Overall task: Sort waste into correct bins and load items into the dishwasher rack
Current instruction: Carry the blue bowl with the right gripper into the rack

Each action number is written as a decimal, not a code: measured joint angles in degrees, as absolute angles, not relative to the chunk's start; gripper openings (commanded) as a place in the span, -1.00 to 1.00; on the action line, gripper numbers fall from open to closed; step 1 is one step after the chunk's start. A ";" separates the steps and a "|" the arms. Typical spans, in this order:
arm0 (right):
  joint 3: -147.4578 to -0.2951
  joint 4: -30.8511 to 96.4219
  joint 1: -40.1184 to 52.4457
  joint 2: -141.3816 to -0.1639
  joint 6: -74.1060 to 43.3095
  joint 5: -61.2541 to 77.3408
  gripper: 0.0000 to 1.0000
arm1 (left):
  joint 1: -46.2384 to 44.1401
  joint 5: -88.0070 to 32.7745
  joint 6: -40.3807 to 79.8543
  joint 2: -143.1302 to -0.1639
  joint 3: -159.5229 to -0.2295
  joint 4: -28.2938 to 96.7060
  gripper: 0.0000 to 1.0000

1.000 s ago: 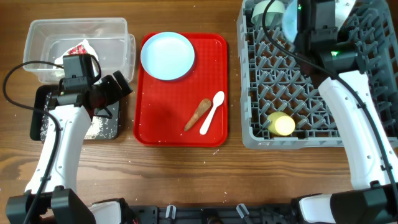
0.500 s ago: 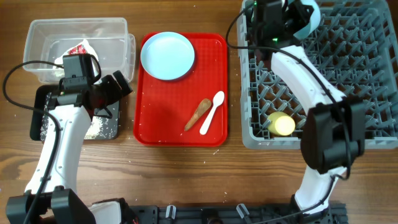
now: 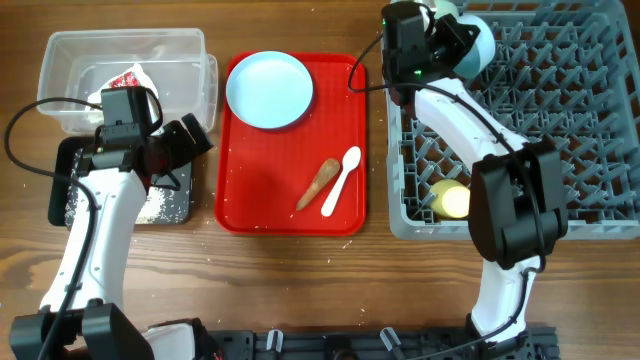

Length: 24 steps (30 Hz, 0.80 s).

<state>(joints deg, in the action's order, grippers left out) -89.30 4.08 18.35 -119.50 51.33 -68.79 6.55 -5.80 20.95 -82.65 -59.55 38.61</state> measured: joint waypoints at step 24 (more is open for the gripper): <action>-89.30 27.07 0.93 -92.16 -14.35 -19.29 0.27 | 6.55 -5.80 20.95 -82.63 -59.55 38.59 1.00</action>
